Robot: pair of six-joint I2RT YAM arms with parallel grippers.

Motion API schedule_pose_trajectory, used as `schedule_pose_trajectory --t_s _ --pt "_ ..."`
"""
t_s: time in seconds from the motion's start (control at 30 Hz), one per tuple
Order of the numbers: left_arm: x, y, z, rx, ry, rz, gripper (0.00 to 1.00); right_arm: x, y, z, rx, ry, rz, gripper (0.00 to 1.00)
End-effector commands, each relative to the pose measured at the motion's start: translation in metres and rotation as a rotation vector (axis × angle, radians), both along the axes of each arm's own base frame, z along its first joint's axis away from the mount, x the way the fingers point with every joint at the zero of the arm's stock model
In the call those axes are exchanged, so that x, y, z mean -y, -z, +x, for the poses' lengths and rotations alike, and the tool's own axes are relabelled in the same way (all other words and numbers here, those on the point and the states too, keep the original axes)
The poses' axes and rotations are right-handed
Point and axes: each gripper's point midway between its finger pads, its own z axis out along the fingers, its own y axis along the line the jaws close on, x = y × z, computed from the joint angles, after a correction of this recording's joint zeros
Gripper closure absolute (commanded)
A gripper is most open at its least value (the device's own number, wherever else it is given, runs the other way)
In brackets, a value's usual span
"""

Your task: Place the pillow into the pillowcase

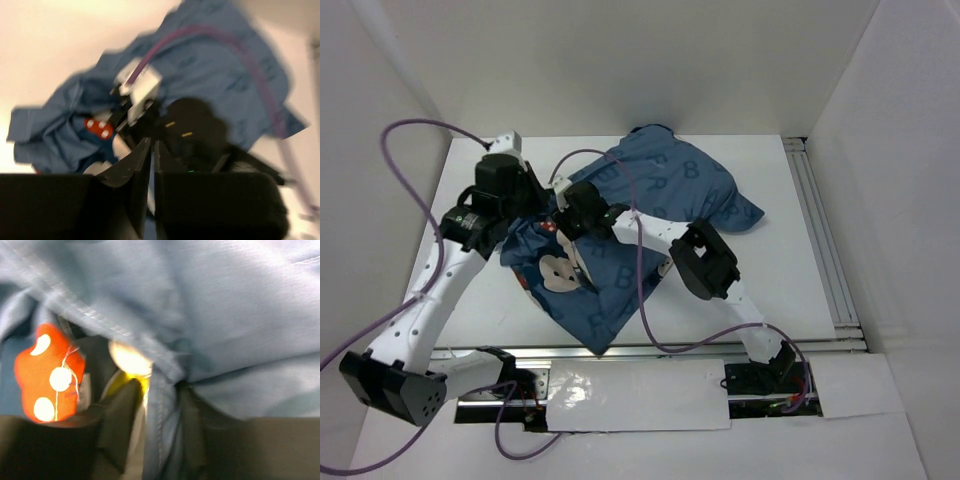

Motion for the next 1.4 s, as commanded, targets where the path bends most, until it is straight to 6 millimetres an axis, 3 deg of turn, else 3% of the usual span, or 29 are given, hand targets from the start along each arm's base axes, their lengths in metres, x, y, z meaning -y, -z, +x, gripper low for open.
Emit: schedule_pose_trajectory --t_s 0.0,0.03,0.07,0.13,0.2,0.27,0.3,0.37,0.4,0.43,0.47,0.5,0.53,0.57,0.6,0.63,0.67,0.73,0.77,0.83,0.97,1.1,1.2,1.3,1.37 --pt "-0.006 0.042 -0.006 -0.11 -0.064 -0.007 0.74 0.028 0.051 -0.067 -0.238 -0.173 -0.113 0.5" --pt "-0.01 0.048 -0.006 -0.125 -0.079 -0.011 0.72 0.025 0.037 -0.067 -0.223 -0.185 -0.085 0.45" --pt "-0.01 0.061 -0.008 -0.153 -0.085 -0.011 0.69 0.02 0.004 -0.063 -0.176 -0.189 -0.039 0.43" --pt "-0.013 0.071 -0.009 -0.177 -0.1 -0.015 0.62 0.018 -0.027 -0.064 -0.139 -0.199 0.005 0.4" --pt "-0.016 0.083 -0.01 -0.213 -0.121 -0.023 0.6 0.018 -0.073 -0.063 -0.073 -0.208 0.058 0.34" --pt "-0.021 0.094 -0.011 -0.245 -0.135 -0.014 0.6 0.021 -0.096 -0.065 -0.038 -0.216 0.08 0.29" --pt "-0.021 0.106 -0.013 -0.276 -0.142 -0.014 0.58 0.025 -0.123 -0.062 0.01 -0.189 0.102 0.27" --pt "-0.023 0.114 -0.013 -0.299 -0.146 -0.013 0.57 0.038 -0.125 -0.064 0.016 -0.158 0.08 0.2" --pt "-0.026 0.12 -0.015 -0.312 -0.161 -0.019 0.57 0.047 -0.142 -0.064 0.037 -0.12 0.087 0.2" --pt "-0.026 0.12 -0.015 -0.312 -0.162 -0.02 0.55 0.052 -0.145 -0.066 0.043 -0.11 0.084 0.2" --pt "-0.03 0.124 -0.016 -0.322 -0.173 -0.018 0.55 0.061 -0.136 -0.071 0.03 -0.102 0.063 0.2" --pt "-0.027 0.128 -0.015 -0.335 -0.163 -0.021 0.55 0.065 -0.14 -0.074 0.036 -0.102 0.07 0.2" --pt "-0.025 0.132 -0.016 -0.343 -0.152 -0.027 0.55 0.072 -0.155 -0.08 0.052 -0.102 0.088 0.2" --pt "-0.023 0.142 -0.018 -0.37 -0.145 -0.025 0.55 0.08 -0.145 -0.087 0.039 -0.102 0.073 0.2" --pt "-0.016 0.142 -0.017 -0.367 -0.11 -0.05 0.57 0.087 -0.144 -0.091 0.033 -0.087 0.071 0.22" --pt "-0.012 0.154 -0.02 -0.395 -0.091 -0.057 0.59 0.094 -0.157 -0.097 0.048 -0.088 0.088 0.23" --pt "-0.008 0.158 -0.022 -0.405 -0.07 -0.07 0.61 0.102 -0.146 -0.104 0.024 -0.081 0.077 0.23" --pt "0.01 0.17 -0.028 -0.436 0.006 -0.102 0.62 0.114 -0.151 -0.109 0.032 -0.049 0.088 0.26" --pt "0.017 0.184 -0.033 -0.455 0.035 -0.108 0.62 0.12 -0.141 -0.115 0.006 -0.042 0.077 0.26" --pt "0.036 0.208 -0.051 -0.519 0.104 -0.116 0.62 0.129 -0.139 -0.118 -0.002 -0.009 0.076 0.26" --pt "0.056 0.235 -0.06 -0.575 0.126 -0.073 0.56 0.142 -0.111 -0.128 -0.048 0.009 0.03 0.27" --pt "0.071 0.237 -0.05 -0.565 0.148 -0.069 0.54 0.154 -0.089 -0.137 -0.111 0.038 -0.015 0.27" --pt "0.08 0.248 -0.054 -0.596 0.165 -0.059 0.54 0.159 -0.083 -0.142 -0.13 0.044 -0.026 0.27" --pt "0.081 0.248 -0.048 -0.594 0.158 -0.053 0.65 0.16 -0.084 -0.145 -0.134 0.035 -0.021 0.27" --pt "0.078 0.249 -0.048 -0.597 0.142 -0.039 0.9 0.161 -0.08 -0.146 -0.14 0.036 -0.028 0.27"
